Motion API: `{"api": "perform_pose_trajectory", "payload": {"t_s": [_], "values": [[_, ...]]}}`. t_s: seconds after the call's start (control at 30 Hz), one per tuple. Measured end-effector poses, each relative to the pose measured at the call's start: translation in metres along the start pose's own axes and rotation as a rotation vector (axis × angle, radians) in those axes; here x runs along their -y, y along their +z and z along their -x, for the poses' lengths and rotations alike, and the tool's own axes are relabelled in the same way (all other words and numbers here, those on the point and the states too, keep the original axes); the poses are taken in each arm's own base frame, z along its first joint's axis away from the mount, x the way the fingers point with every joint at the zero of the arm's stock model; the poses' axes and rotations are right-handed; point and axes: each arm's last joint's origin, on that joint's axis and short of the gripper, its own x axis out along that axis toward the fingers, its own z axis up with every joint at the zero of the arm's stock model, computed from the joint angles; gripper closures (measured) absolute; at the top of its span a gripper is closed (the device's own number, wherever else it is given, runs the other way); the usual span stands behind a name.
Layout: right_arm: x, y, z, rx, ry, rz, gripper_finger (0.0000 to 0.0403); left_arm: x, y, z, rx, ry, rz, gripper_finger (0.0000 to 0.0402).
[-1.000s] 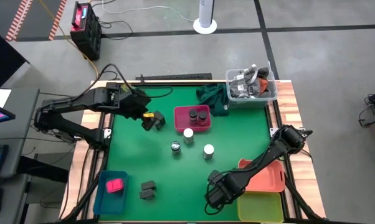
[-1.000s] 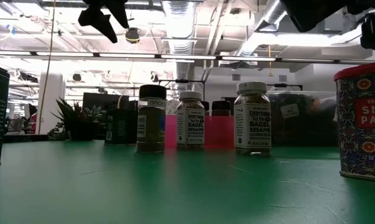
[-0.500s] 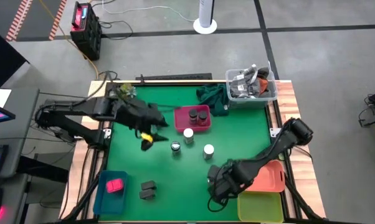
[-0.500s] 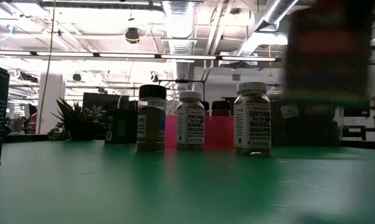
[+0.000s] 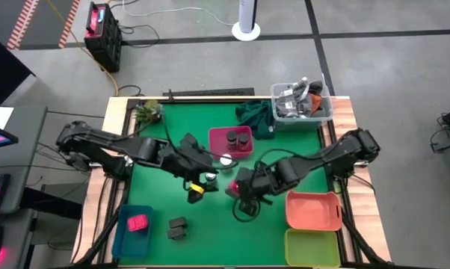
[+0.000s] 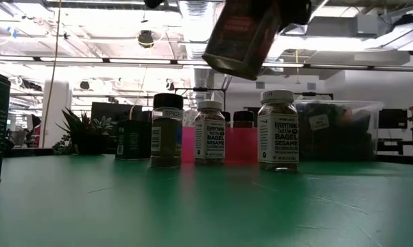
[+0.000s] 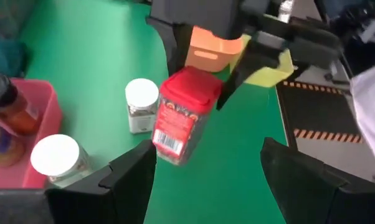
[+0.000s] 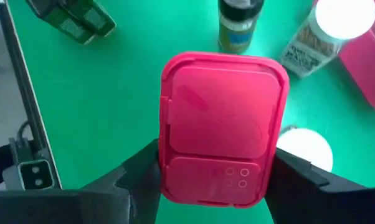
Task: Sort spices by type
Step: Put the red seasoning can into the blue bin
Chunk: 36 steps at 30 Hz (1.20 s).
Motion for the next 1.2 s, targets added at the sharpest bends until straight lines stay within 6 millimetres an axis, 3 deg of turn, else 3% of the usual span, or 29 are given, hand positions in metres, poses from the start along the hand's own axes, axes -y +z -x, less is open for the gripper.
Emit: {"api": "perform_pose_trajectory", "payload": {"t_s": [0.17, 0.63, 1.2], "values": [[0.001, 0.007, -0.001, 0.026, 0.038, 0.035, 0.0151, 0.001, 0.000, -0.012, 0.008, 0.004, 0.042, 0.0125], [0.001, 0.029, 0.010, 0.138, 0.101, 0.061, 0.0151, 0.002, 0.006, -0.012, 0.064, -0.009, -0.093, 0.0125], [-0.003, 0.031, 0.012, 0.176, 0.123, 0.126, 0.0151, -0.003, 0.004, -0.012, 0.034, -0.004, -0.129, 0.0125]]}}
